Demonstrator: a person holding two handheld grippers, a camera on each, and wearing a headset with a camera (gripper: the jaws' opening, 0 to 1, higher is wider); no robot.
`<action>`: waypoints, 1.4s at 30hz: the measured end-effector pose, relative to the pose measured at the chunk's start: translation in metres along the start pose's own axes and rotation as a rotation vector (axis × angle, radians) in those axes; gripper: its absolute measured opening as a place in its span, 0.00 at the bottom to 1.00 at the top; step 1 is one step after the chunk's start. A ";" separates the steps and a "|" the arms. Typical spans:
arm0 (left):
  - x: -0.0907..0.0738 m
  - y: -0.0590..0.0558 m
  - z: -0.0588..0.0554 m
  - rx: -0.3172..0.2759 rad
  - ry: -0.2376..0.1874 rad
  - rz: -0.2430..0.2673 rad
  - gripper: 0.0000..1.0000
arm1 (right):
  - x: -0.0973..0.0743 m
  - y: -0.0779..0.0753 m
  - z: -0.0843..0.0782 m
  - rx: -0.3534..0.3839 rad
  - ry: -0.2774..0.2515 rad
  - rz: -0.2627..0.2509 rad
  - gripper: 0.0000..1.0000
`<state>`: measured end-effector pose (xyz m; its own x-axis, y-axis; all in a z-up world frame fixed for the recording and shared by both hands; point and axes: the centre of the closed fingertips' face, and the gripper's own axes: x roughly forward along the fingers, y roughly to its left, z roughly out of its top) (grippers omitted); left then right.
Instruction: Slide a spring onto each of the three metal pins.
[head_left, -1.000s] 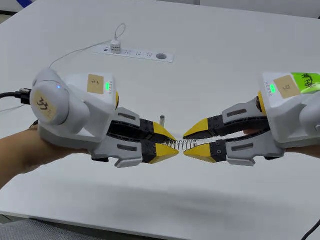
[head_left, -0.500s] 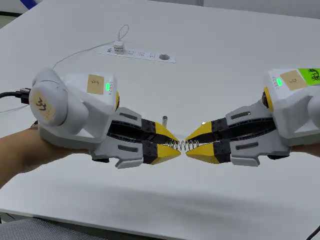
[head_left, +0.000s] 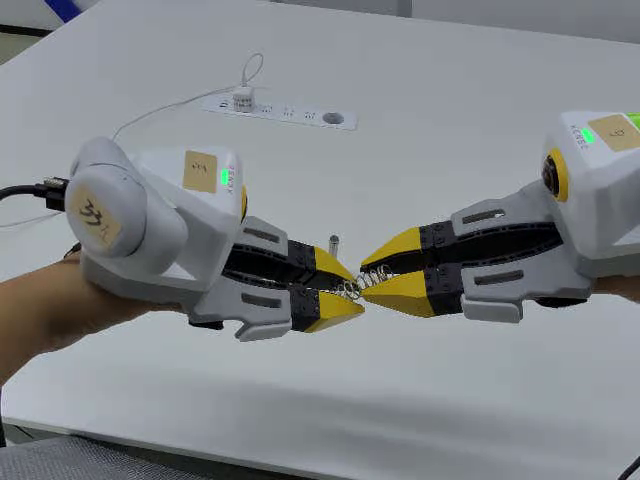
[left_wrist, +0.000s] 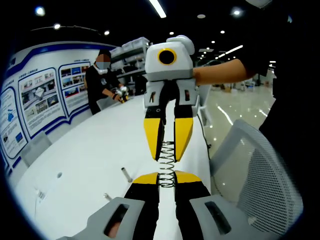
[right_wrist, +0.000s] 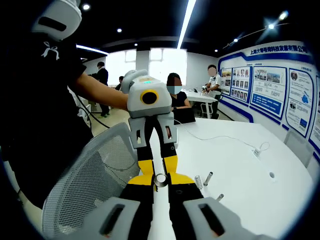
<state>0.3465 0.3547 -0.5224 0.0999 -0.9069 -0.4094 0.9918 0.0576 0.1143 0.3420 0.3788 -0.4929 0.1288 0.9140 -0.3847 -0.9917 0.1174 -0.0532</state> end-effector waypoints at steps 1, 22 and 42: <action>0.000 0.000 0.001 -0.003 -0.001 0.001 0.10 | 0.001 0.001 0.003 0.000 -0.013 0.001 0.11; -0.001 0.002 0.009 -0.129 -0.076 -0.001 0.12 | 0.005 -0.006 0.019 0.046 -0.052 -0.021 0.10; -0.016 0.035 -0.010 -0.154 -0.044 0.107 0.40 | -0.015 -0.056 0.023 0.050 -0.077 -0.155 0.10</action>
<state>0.3806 0.3757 -0.5206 0.2050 -0.9092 -0.3624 0.9765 0.2149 0.0133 0.3957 0.3677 -0.4632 0.2818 0.9101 -0.3037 -0.9590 0.2770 -0.0597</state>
